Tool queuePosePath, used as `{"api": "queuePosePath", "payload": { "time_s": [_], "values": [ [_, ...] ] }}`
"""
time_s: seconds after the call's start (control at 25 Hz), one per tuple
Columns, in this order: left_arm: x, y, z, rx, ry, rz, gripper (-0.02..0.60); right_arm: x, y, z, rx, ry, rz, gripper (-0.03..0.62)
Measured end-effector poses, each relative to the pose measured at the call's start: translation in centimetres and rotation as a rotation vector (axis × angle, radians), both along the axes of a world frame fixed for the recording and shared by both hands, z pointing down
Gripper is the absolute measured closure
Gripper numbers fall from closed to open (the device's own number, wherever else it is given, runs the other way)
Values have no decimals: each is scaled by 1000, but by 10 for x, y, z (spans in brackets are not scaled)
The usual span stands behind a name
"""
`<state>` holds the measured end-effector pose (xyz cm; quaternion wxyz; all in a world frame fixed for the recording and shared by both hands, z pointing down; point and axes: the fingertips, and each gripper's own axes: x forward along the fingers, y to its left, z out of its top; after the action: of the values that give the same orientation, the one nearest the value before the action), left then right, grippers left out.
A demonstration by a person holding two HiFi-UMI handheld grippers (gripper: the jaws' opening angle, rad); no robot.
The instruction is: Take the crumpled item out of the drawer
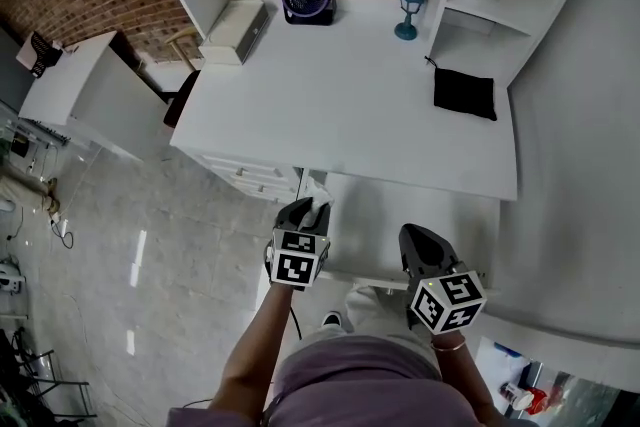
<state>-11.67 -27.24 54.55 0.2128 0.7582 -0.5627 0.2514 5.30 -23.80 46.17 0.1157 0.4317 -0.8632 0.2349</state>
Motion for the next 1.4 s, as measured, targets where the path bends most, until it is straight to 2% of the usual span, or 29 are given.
{"api": "queuePosePath", "payload": {
  "time_s": [0.4,1.0,1.4],
  "values": [
    [-30,20,-33,70,45,-81,468,-12,5,-9,33,-1,-27,591],
    [-48,49,-69,158,119,-167,469,-16,15,-15,61,28,-54,591],
    [-61,68,-78,181,157,-228,469,-15,21,-18,76,39,-56,591]
  ]
}}
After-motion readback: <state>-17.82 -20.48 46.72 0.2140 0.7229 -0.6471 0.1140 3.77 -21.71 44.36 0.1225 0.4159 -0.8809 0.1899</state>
